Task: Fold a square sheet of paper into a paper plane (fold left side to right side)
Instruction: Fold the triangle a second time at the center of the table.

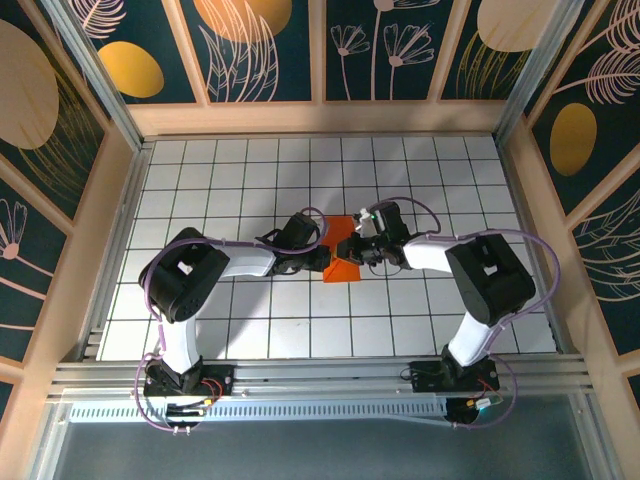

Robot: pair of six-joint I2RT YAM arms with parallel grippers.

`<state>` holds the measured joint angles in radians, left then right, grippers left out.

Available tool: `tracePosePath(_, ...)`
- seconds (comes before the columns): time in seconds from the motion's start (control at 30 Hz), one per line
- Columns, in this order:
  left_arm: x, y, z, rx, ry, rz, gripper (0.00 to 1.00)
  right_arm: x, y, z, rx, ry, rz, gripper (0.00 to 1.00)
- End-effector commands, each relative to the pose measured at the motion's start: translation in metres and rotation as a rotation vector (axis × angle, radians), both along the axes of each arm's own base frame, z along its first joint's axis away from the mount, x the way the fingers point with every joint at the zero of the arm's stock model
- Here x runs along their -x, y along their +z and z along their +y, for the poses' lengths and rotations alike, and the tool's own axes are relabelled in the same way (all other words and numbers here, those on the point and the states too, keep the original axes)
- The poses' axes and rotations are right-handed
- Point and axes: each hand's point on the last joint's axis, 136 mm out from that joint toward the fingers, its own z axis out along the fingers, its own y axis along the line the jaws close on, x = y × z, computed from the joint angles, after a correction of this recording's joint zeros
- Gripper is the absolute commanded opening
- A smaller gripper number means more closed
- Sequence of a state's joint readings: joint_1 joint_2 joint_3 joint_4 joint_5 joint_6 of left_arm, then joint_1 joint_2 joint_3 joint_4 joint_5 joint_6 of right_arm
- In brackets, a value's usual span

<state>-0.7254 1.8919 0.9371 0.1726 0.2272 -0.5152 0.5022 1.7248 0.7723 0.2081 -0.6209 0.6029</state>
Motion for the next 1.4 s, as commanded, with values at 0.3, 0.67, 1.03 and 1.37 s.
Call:
tracePosePath(0.3, 0.013, -0.03, 0.015, -0.08, -0.011, 0.065, 0.0, -0.002, -0.023, -0.006, 0.07, -0.024, 0.025, 0.0)
tracePosePath(0.67, 0.013, -0.029, 0.015, -0.083, -0.012, 0.067, 0.0, -0.002, -0.033, -0.012, 0.124, -0.031, 0.031, 0.0)
tracePosePath(1.03, 0.011, -0.026, 0.015, -0.082, 0.001, 0.061, 0.06, 0.0, -0.043, -0.018, 0.168, -0.037, 0.045, 0.0)
tracePosePath(1.37, -0.002, 0.013, 0.02, -0.062, 0.064, -0.021, 0.23, 0.007, -0.055, -0.025, 0.203, -0.045, 0.074, 0.0)
